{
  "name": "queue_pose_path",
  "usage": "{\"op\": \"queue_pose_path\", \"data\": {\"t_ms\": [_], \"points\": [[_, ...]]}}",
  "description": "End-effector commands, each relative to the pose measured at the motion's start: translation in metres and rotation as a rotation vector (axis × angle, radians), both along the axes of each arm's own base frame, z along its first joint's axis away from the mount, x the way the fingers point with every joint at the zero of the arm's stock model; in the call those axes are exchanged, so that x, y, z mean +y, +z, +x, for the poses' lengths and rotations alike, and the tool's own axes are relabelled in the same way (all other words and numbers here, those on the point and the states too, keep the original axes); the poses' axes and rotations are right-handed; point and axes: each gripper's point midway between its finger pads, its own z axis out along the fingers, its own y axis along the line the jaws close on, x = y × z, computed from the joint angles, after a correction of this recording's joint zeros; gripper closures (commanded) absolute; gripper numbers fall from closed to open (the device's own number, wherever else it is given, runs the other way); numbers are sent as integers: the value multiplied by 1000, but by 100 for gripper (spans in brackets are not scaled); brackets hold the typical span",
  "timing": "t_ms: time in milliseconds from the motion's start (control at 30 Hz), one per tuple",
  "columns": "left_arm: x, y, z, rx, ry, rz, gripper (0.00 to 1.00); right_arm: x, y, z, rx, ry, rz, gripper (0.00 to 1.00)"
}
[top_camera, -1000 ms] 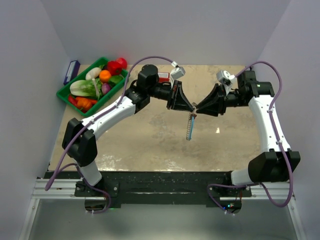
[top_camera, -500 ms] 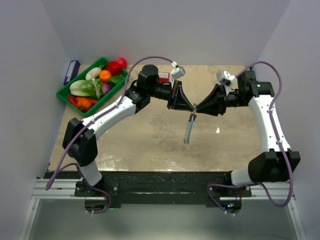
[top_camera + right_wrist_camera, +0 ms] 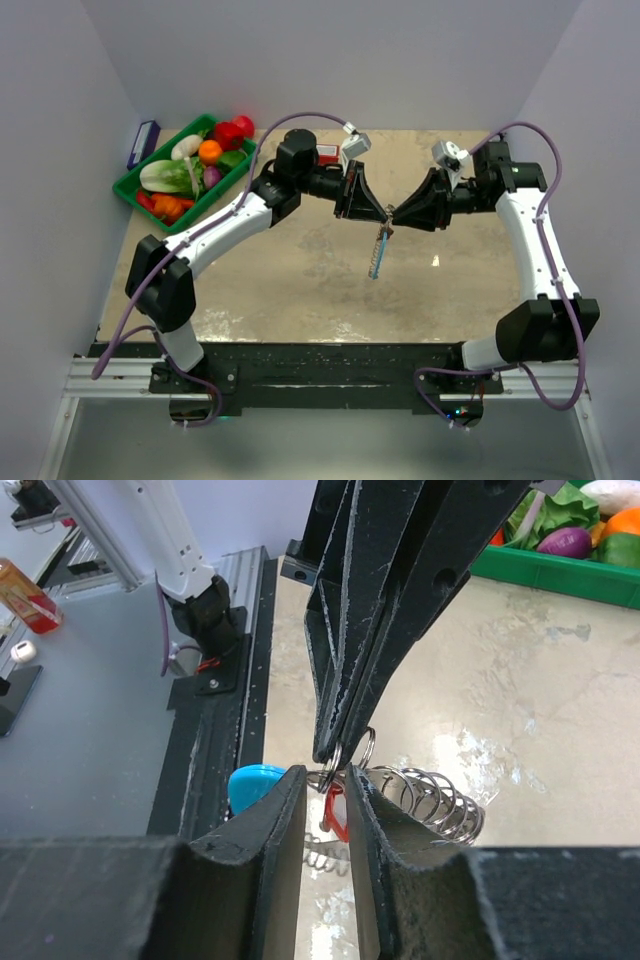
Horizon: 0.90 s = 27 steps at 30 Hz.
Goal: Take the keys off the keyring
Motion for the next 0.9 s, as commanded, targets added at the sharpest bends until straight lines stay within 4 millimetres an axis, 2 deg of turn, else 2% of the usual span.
{"op": "queue_pose_path", "data": {"t_ms": [0,300,333,433,600,867], "points": [[-3,27,-3,-63,-28,-65,100,6,11,-12,49,28,72,72],[-5,26,-2,-63,-28,-65,100,9,10,-14,39,41,67,77],[-5,28,-3,-67,-28,-68,100,10,10,-16,57,44,67,86],[-4,28,-3,-68,-30,-68,100,10,7,-14,62,41,57,100],[-4,26,-3,-69,-25,-63,99,10,10,-13,51,37,44,100],[-3,17,-3,-63,-25,-45,88,6,17,3,73,-21,-39,100]]}}
